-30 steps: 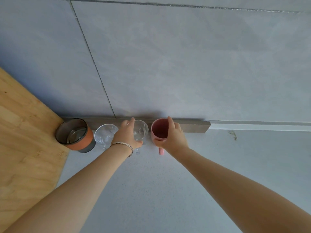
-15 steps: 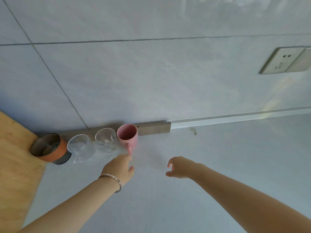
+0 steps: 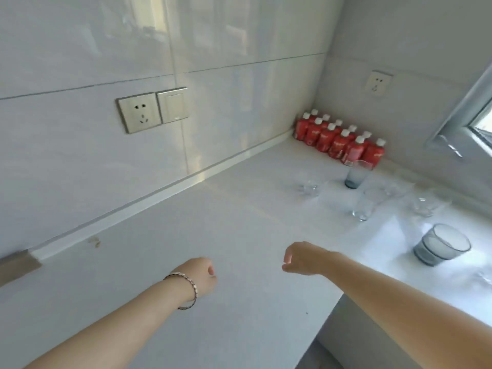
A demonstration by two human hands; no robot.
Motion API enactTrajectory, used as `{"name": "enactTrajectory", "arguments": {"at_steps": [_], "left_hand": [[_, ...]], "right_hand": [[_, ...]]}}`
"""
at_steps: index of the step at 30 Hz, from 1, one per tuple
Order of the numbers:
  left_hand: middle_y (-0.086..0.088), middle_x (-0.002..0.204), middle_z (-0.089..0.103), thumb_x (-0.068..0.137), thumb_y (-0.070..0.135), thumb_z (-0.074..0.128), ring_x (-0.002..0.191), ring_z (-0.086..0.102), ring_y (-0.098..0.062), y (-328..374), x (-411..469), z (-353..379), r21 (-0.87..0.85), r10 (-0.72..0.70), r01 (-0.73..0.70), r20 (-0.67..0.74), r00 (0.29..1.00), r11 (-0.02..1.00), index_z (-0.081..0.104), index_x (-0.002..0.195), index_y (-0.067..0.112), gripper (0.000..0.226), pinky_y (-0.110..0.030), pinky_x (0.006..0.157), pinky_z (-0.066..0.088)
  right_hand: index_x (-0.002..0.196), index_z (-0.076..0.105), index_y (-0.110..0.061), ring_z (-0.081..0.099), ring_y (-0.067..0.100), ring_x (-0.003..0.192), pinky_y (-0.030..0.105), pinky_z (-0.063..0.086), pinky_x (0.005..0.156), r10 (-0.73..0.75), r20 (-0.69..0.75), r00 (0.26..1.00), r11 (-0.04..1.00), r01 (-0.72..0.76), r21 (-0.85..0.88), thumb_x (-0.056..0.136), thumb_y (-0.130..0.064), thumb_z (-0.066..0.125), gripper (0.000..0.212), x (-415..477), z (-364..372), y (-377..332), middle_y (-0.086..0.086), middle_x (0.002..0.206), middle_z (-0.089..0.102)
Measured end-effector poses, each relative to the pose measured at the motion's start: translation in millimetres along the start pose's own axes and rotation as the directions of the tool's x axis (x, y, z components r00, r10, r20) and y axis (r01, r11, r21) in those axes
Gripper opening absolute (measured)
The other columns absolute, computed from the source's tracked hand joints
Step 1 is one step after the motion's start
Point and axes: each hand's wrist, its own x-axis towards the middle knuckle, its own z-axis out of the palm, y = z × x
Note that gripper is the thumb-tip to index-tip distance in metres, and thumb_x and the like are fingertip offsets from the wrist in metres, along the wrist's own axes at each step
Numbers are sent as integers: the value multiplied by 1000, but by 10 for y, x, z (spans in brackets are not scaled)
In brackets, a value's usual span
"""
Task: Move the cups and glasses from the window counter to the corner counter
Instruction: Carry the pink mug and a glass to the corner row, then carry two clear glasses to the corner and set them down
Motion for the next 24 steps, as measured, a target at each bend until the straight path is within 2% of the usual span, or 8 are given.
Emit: {"name": "enactTrajectory", "arguments": {"at_steps": [3, 7, 10, 13, 17, 19, 21, 24], "left_hand": [[-3, 121, 62, 89, 25, 46, 111, 59, -21, 952, 207, 169, 23, 37, -37, -6, 999, 999, 60, 111, 18, 27, -28, 93, 46], [-4, 122, 62, 90, 22, 47, 110, 59, -22, 2033, 462, 330, -15, 107, -107, 7, 994, 994, 61, 112, 14, 27, -25, 91, 45], [-6, 111, 65, 89, 21, 48, 88, 58, -22, 2587, 699, 384, -48, 135, -135, 0, 991, 990, 62, 108, 13, 25, -25, 83, 45], [-3, 88, 58, 88, 20, 49, 78, 53, -20, 2888, 999, 377, -59, 121, -122, -8, 993, 991, 64, 102, 14, 22, -20, 74, 40], [0, 84, 56, 88, 20, 48, 77, 53, -20, 3052, 1412, 330, -7, 96, -96, 1, 995, 995, 60, 93, 21, 13, -21, 72, 39], [-1, 88, 58, 88, 20, 47, 79, 53, -19, 3076, 1614, 272, 36, 74, -74, 12, 997, 997, 60, 93, 22, 14, -20, 72, 38], [-3, 101, 64, 88, 21, 48, 84, 56, -20, 3096, 1821, 193, 56, 60, -60, 7, 998, 997, 55, 86, 24, 8, -22, 75, 40], [-2, 119, 63, 89, 24, 48, 106, 60, -22, 3107, 2339, -41, 120, 12, -10, -16, 1000, 993, 56, 95, 23, 10, -27, 89, 46]], "right_hand": [[124, 56, -9, 51, 26, 121, 30, 42, 98, 78, -27, 997, 997, -77, 28, 93, -30, 49, 38, -162, -215, 996, 9, 131, 55], [126, 54, -11, 50, 26, 121, 30, 42, 97, 168, -38, 985, 985, -167, 39, 94, -30, 48, 38, -362, -439, 2063, 8, 132, 53], [127, 53, -15, 50, 24, 122, 28, 42, 94, 207, -56, 977, 978, -205, 48, 93, -31, 48, 37, -406, -556, 2648, 7, 131, 53], [125, 54, -18, 54, 24, 118, 29, 45, 90, 253, -84, 964, 967, -249, 57, 92, -30, 48, 36, -295, -638, 3058, 5, 130, 55], [128, 49, -16, 53, 26, 118, 33, 45, 92, 282, -153, 947, 955, -262, 138, 89, -31, 51, 42, 95, -730, 3356, 5, 131, 51], [129, 47, -13, 53, 27, 116, 34, 46, 91, 289, -196, 937, 949, -253, 188, 88, -33, 54, 46, 357, -813, 3380, 7, 130, 49], [131, 42, -12, 49, 27, 119, 35, 45, 93, 277, -236, 931, 946, -221, 237, 85, -36, 59, 55, 612, -906, 3328, 8, 132, 46], [138, 30, -15, 42, 28, 126, 37, 43, 96, 267, -251, 931, 931, -181, 317, 80, -40, 65, 73, 1102, -1079, 3276, 8, 139, 37]]}}
